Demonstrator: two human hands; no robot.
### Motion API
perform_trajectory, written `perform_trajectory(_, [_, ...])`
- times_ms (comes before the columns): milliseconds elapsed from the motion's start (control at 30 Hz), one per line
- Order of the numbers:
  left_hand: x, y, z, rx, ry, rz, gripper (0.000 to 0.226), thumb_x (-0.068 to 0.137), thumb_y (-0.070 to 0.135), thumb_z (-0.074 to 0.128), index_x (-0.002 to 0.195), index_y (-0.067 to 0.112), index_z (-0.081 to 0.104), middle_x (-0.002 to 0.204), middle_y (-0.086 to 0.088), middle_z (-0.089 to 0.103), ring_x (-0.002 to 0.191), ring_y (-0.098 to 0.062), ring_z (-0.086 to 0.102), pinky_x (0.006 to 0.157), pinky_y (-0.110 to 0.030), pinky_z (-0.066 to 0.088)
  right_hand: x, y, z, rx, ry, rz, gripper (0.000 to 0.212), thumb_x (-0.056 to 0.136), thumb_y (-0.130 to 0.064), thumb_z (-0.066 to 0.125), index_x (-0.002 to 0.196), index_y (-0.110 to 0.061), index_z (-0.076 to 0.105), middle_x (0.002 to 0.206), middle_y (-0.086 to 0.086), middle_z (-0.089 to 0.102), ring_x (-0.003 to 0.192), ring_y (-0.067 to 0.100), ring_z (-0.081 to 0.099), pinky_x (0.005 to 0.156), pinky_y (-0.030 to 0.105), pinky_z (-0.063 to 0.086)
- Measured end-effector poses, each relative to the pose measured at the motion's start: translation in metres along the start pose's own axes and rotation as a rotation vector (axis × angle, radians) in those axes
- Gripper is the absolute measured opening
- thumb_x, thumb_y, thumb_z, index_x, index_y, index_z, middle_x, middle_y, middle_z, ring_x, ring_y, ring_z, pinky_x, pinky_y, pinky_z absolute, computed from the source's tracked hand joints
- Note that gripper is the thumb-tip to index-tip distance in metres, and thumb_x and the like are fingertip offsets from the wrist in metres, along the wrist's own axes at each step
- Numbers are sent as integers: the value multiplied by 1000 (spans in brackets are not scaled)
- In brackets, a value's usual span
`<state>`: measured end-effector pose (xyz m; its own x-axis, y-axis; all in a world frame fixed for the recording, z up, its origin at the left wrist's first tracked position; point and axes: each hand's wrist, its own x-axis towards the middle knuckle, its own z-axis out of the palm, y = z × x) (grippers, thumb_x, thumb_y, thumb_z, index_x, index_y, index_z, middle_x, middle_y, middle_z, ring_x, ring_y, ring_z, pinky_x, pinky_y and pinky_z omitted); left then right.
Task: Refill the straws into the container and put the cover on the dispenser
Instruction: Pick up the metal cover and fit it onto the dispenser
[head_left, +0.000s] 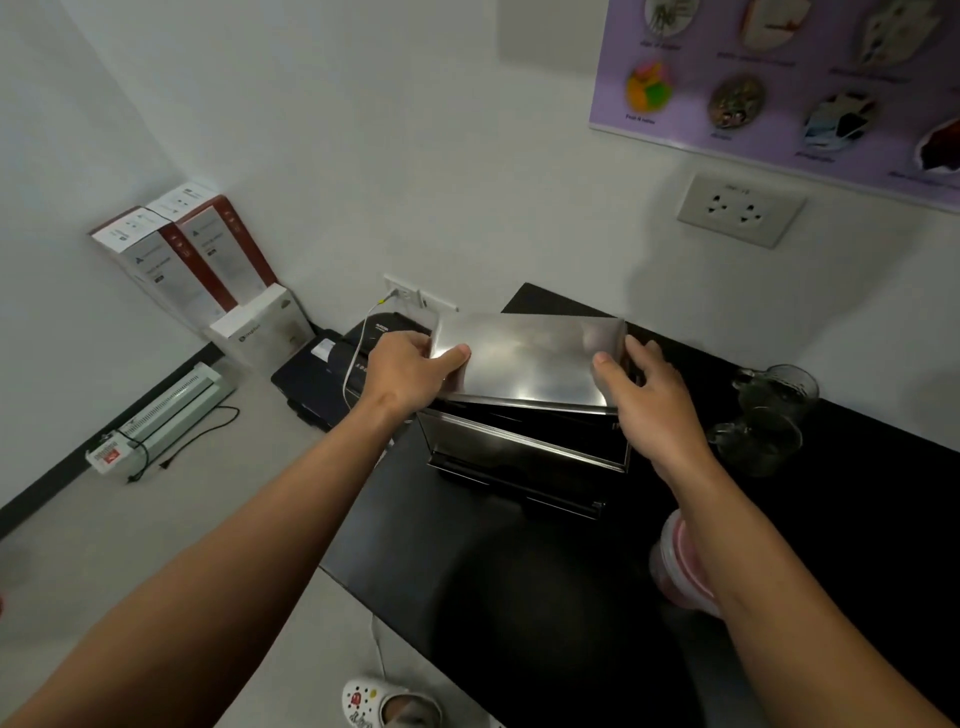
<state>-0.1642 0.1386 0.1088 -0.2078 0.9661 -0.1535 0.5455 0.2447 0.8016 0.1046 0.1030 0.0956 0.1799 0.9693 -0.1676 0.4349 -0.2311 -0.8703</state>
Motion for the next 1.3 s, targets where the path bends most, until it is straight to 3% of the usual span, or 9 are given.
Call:
perform_trajectory(200, [6,-5,7,62,-9,-13,27,88,42,81,90,15,83,79,2,82,70,-10,78,66,-24,58,5,16,5,-18,-17,33,70,99,-58,54,161,-30,35,175,2,14,160,25,14,125,49,22])
perform_trajectory(400, [5,-7,7,20,-36,3,29,89,41,80,96,12,81,86,-2,83,80,-19,80,86,-42,65,4,24,4,40,-29,35,70,98,-53,61,160,-31,37,174,2,17,157,24,23,119,41,27])
perform_trajectory(567, [-2,-14,10,-44,-54,39,14,95,38,75,83,32,71,89,11,79,89,-12,77,93,-41,63,2,30,-3,53,-36,29,71,96,-51,64,159,-29,39,173,2,22,157,22,24,112,33,25])
perform_trajectory(667, [-3,-17,9,-169,-107,4,13,100,29,71,107,20,77,108,0,81,100,-14,78,100,-41,60,2,36,-9,72,-30,26,71,96,-49,67,158,-26,41,170,3,30,155,21,30,112,32,28])
perform_trajectory(733, [-4,-21,7,-229,-137,-3,13,102,26,67,112,22,74,112,2,80,93,1,77,98,-32,60,1,38,-10,111,-30,20,71,95,-46,69,157,-24,43,165,-2,40,150,18,38,113,29,33])
perform_trajectory(833, [-9,-27,4,-279,-174,27,16,106,24,62,119,30,70,110,13,77,95,3,74,96,-27,56,-3,40,-9,155,-32,3,66,95,-41,72,154,-24,48,141,-21,50,133,3,47,97,19,37])
perform_trajectory(933, [-13,-32,3,-289,-180,37,33,108,22,59,140,18,64,122,6,75,111,-4,70,102,-28,55,-8,45,-7,177,-24,6,61,94,-40,73,150,-29,53,121,-42,56,111,-21,53,93,16,38])
perform_trajectory(1100, [-16,-37,2,-275,-183,30,41,108,23,59,148,14,57,132,3,72,118,-4,68,111,-34,52,-12,52,-7,217,-46,11,67,95,-38,73,155,-26,46,141,-21,51,133,3,48,100,19,38])
perform_trajectory(1300, [-22,-38,3,-176,-149,118,42,108,21,59,150,18,56,118,23,70,104,14,70,94,-14,57,-14,56,-11,210,-96,5,68,97,-36,71,158,-28,41,141,-21,50,118,-9,53,90,7,38])
